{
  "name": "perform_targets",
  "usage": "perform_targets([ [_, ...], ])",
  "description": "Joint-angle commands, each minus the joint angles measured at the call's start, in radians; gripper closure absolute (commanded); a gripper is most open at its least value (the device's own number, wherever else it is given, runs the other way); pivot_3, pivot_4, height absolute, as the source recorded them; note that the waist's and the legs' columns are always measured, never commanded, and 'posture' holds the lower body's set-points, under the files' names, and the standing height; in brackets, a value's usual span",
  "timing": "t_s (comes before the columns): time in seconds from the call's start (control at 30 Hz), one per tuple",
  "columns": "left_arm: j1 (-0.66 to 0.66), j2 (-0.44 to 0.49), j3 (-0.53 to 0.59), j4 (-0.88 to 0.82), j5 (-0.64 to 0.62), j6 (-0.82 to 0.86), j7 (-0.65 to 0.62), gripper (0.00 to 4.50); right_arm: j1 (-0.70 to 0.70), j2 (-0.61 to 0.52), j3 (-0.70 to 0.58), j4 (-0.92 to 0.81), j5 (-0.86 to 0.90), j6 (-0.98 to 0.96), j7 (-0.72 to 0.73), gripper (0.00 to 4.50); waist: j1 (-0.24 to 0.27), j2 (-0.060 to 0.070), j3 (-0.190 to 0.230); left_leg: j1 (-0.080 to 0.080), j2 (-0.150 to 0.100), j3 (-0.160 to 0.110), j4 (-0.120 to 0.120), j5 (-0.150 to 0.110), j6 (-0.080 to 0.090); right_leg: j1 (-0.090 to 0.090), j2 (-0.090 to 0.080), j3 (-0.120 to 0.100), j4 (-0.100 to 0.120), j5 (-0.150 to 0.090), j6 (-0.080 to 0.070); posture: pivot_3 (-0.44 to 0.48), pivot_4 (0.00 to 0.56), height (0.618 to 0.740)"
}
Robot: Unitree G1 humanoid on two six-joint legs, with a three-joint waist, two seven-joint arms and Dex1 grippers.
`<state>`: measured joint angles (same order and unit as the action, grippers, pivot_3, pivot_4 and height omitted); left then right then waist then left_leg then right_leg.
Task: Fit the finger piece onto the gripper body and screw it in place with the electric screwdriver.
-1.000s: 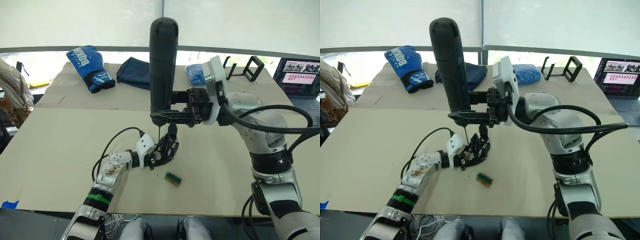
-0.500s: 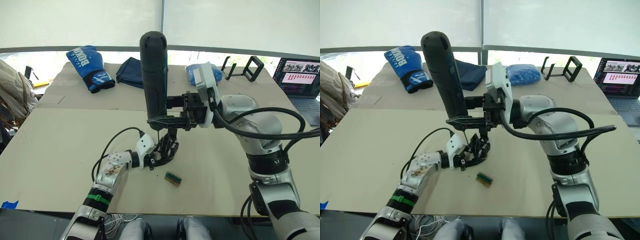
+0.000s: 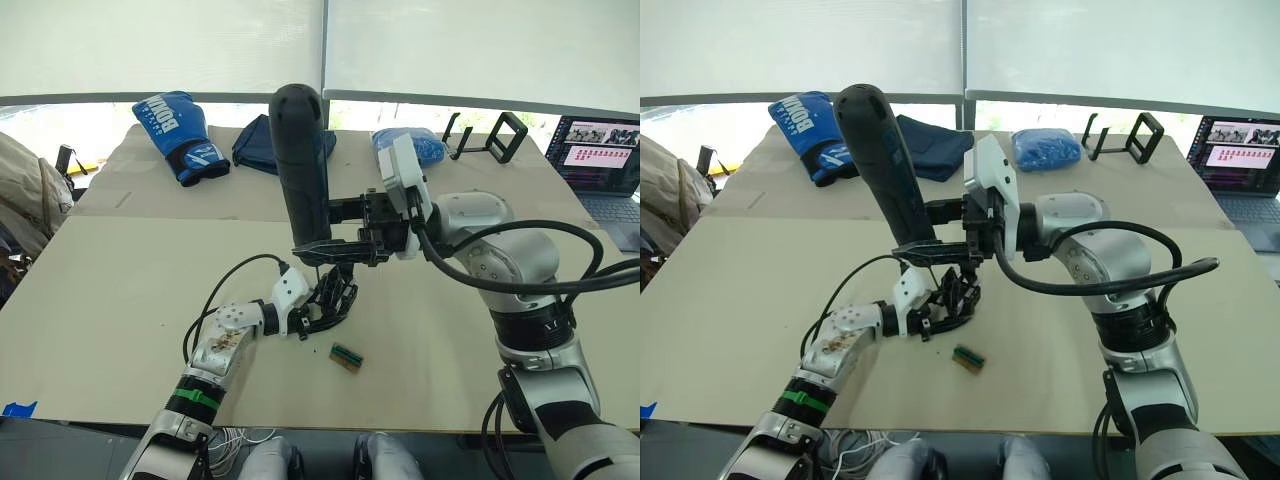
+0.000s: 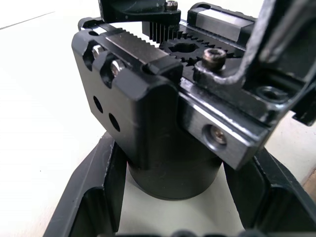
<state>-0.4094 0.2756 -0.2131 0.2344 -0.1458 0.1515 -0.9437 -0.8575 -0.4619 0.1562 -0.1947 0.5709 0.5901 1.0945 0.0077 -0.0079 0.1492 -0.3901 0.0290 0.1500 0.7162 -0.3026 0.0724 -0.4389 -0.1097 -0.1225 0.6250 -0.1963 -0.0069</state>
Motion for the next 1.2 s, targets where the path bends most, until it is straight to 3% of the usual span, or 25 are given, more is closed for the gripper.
perform_targets([
  [0.03,0.022,0.007,-0.039,0.017,0.018,0.026,-0.009,2.19,-0.009,-0.005,-0.015,-0.05,0.004,-0.041,0.013,2.57,0.0,0.0,0.0,0.0,0.0,0.0,0.0,0.0,0.0,0.0,0.0,0.0,0.0,0.0,0.0,0.0,0.15,0.74],
  [1.2,0.029,0.008,-0.045,0.011,0.015,0.036,-0.005,2.19,0.01,-0.002,-0.002,-0.049,-0.032,-0.048,0.004,2.57,0.0,0.0,0.0,0.0,0.0,0.0,0.0,0.0,0.0,0.0,0.0,0.0,0.0,0.0,0.0,0.0,0.15,0.74],
])
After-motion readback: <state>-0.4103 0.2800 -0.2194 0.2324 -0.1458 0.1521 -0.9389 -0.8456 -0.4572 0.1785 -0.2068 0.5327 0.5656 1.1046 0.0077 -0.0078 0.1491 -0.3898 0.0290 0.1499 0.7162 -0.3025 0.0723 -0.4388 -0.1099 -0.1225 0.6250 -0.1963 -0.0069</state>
